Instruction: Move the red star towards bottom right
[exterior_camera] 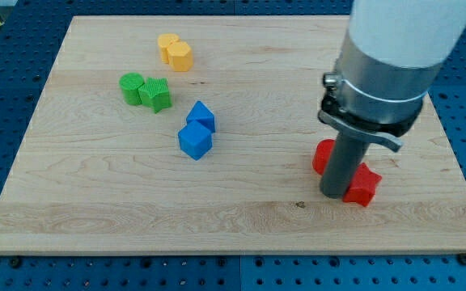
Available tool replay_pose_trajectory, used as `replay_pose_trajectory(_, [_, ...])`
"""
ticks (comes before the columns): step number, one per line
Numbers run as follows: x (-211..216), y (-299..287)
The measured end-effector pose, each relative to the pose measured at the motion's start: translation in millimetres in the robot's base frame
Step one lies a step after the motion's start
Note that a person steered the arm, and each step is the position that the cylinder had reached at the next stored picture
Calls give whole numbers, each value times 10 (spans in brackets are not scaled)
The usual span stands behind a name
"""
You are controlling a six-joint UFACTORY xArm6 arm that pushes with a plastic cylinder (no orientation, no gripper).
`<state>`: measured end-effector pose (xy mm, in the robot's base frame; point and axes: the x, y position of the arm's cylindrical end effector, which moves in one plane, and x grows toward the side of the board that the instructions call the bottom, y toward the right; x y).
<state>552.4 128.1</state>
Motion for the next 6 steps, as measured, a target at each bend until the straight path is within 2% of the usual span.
replay_pose_trajectory(2, [-128,719])
replay_pose_trajectory(3, [-130,838])
replay_pose_trajectory(5, [210,820])
replay_pose_trajectory(6, [229,525])
